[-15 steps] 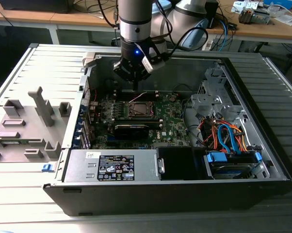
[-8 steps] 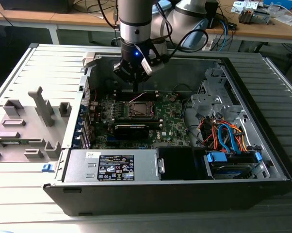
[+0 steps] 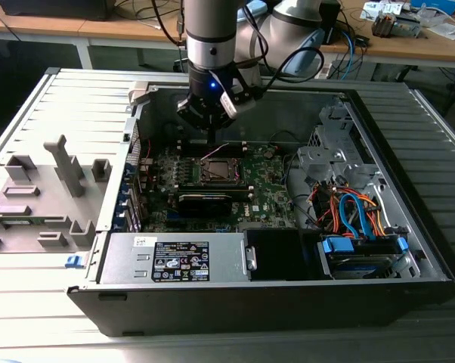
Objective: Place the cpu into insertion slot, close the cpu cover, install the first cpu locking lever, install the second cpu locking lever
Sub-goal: 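Install the first cpu locking lever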
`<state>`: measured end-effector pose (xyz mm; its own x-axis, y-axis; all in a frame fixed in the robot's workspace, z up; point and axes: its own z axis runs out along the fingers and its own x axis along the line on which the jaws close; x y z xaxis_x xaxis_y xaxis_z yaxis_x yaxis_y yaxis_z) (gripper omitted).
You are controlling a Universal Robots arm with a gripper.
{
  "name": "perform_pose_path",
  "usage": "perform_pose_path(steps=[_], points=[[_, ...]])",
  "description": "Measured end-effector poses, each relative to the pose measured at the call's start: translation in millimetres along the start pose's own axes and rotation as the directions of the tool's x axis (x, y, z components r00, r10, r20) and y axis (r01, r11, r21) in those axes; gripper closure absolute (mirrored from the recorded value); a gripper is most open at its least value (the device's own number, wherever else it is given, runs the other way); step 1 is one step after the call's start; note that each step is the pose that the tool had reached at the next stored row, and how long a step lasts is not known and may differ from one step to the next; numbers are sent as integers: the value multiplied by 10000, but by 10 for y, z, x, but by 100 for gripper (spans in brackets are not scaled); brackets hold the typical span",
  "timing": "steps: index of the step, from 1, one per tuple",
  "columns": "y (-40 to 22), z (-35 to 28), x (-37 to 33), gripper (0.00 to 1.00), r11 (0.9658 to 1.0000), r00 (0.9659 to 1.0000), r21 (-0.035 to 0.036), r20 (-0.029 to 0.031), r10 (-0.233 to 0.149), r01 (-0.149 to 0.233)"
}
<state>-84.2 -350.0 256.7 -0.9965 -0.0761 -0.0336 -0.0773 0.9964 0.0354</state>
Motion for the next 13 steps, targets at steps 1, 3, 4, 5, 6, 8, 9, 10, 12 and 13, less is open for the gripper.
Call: perform_pose_path(steps=[1,3,4,5,6,8,9,10,12,13], points=[[0,2,0,89,10000,10000,0,0,0,0],[0,7,0,89,10000,10000,0,0,1,-1],[0,9,0,89,10000,10000,-1,0,0,0],[-1,11,0,89,10000,10000,0,0,0,0],[0,13,0,89,10000,10000,0,0,0,0],[-1,16,1,89,10000,10000,0,0,0,0],[-1,18,1,89,10000,10000,0,0,0,0],[-1,21,1,89,10000,10000,-1,0,0,0],[-1,25,1,89,10000,10000,0,0,0,0],[-1,28,1,89,10000,10000,-1,1,0,0]])
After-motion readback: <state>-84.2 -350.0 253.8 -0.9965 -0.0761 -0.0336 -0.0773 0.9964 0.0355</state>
